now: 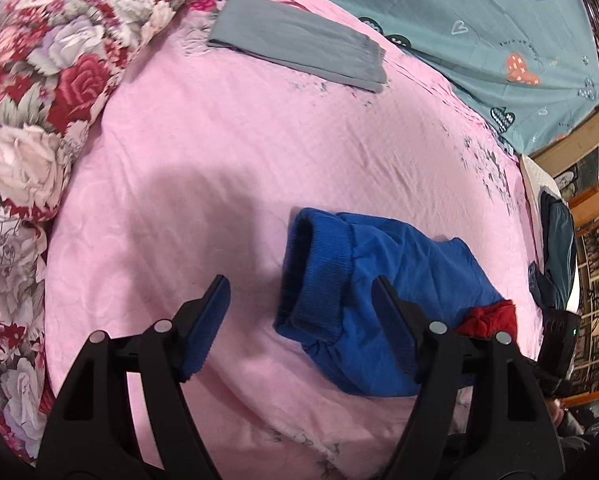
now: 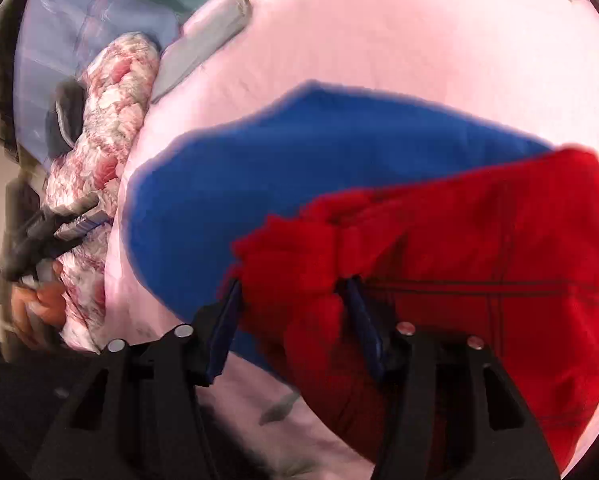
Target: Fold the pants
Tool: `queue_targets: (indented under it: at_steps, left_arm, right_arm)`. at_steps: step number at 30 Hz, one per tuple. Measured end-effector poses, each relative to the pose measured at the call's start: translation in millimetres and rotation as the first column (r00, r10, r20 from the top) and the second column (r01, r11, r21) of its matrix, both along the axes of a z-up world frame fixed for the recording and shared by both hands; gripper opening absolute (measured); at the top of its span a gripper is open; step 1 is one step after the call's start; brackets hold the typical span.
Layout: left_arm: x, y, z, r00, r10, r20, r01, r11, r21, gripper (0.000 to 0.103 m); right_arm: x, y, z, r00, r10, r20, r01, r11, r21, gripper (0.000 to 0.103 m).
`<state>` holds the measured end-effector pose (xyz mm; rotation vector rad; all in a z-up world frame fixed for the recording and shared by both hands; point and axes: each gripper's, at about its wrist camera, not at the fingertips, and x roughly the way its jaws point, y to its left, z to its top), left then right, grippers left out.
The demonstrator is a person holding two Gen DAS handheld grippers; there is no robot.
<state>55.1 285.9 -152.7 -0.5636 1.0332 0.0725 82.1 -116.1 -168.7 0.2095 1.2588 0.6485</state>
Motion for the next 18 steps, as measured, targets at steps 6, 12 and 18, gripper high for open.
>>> queue_targets:
  at_steps: [6,12,18]
  left_arm:
    - [-8,10,-3,0.999,0.031,0.01,-0.031,1.0,-0.003,0.075]
    - [-11,21,-4,0.997,0.069,0.021,-0.069,0.998,-0.008,0.075]
    - [-25,39,1,0.989,0.146,0.035,-0.146,0.989,-0.009,0.075]
  right_arm:
    - [-13,21,51,0.988,0.13,0.088,-0.115,0.981,-0.157,0.055]
    - [-8,52,84,0.953,0.211,0.218,-0.165,0.964,-0.208,0.055]
    - [-18,174,80,0.808,0.489,0.328,-0.43,0.871,-0.239,0.055]
